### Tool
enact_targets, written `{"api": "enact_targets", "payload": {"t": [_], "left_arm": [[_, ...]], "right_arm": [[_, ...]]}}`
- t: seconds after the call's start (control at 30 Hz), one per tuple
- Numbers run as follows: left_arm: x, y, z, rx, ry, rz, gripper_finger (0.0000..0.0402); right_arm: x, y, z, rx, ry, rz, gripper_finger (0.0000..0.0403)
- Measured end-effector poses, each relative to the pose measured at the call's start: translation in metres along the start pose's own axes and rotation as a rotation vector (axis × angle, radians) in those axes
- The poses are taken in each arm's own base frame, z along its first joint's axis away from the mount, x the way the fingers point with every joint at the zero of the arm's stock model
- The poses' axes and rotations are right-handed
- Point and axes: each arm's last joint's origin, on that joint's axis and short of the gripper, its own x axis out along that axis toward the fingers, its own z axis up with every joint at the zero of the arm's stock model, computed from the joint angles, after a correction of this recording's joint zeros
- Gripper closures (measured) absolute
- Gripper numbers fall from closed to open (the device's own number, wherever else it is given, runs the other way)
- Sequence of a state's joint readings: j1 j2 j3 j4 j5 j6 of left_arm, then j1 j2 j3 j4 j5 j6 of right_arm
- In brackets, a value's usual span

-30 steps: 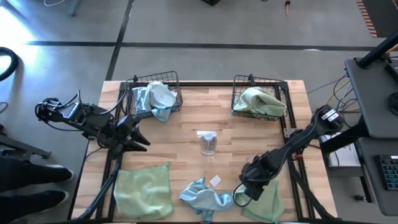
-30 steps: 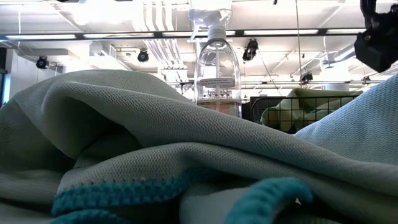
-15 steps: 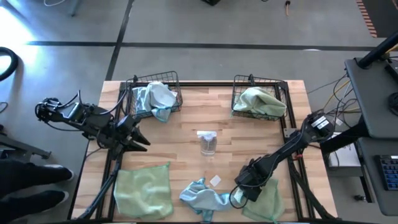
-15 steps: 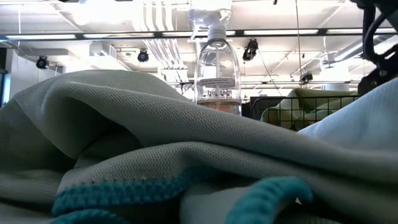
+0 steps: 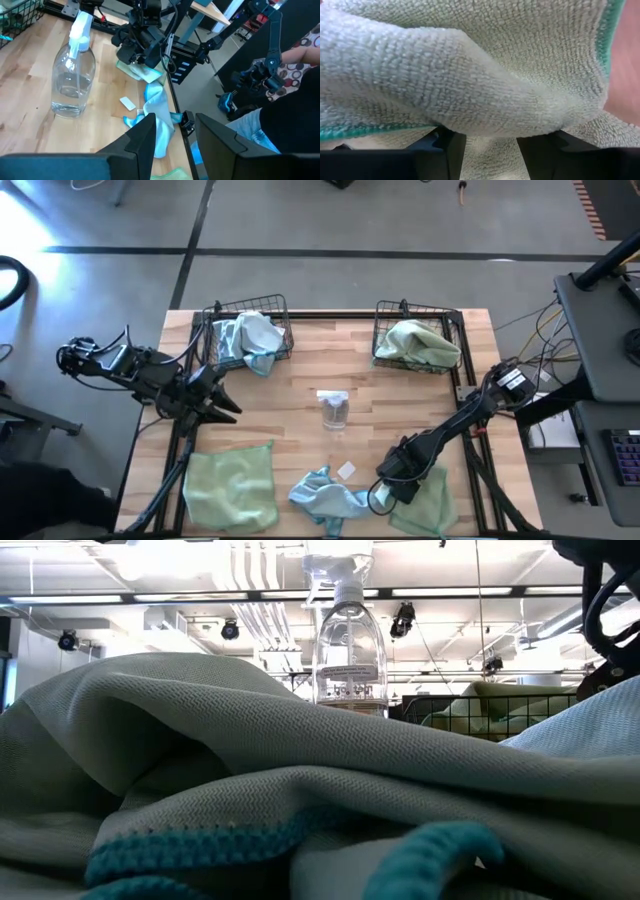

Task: Sort microfiber towel by color & place in baskets
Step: Put the green towel into the right wire basket

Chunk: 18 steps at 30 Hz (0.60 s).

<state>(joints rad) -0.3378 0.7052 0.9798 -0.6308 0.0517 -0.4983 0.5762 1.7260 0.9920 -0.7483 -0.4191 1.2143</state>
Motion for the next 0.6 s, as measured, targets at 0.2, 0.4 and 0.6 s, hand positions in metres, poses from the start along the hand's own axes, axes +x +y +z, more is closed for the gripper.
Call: {"api": "enact_targets", "payload": {"t": [0.2, 0.4, 0.6], "left_arm": [[0.0, 0.0, 0.0, 0.0, 0.0, 0.0, 0.028], [0.0, 0.0, 0.0, 0.0, 0.0, 0.0, 0.028], [0.0, 0.0001, -0.0002, 0.0, 0.002, 0.001, 0.028]], "right_arm": [[-0.0002, -0.0002, -0.0001, 0.006, -0.003, 0.0, 0.0294], [-0.0009, 0.0, -0.0002, 0.005, -0.01, 0.004, 0.0337], [-0.0038, -0.0002, -0.0014, 0.001, -0.02, 0.012, 0.0357]]}}
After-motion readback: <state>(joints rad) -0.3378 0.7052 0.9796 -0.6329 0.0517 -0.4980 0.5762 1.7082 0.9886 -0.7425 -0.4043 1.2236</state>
